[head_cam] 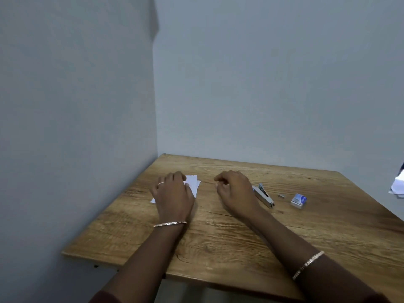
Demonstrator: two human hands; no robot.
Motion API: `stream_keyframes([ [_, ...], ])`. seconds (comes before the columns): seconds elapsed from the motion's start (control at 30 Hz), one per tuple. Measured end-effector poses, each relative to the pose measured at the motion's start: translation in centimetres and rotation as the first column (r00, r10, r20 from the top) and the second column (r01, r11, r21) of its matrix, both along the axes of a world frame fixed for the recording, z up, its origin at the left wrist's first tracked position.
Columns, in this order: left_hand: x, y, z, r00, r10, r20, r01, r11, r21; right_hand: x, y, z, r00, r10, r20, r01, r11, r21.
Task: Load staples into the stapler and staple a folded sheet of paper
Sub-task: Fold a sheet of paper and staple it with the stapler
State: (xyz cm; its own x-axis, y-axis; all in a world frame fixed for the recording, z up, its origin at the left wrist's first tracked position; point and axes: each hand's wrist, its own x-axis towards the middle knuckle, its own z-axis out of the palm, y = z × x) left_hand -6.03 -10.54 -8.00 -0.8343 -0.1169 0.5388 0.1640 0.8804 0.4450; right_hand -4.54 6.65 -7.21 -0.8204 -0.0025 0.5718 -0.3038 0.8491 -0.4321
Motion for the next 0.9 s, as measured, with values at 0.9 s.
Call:
stream_keyframes([
  [0.9, -2.9, -1.4, 2.0, 0.927, 0.054, 0.371, -0.185, 0.927, 0.327, -4.0, -3.4, -0.8, 0.922, 0.143, 0.359, -0.13, 0.99, -0.06],
])
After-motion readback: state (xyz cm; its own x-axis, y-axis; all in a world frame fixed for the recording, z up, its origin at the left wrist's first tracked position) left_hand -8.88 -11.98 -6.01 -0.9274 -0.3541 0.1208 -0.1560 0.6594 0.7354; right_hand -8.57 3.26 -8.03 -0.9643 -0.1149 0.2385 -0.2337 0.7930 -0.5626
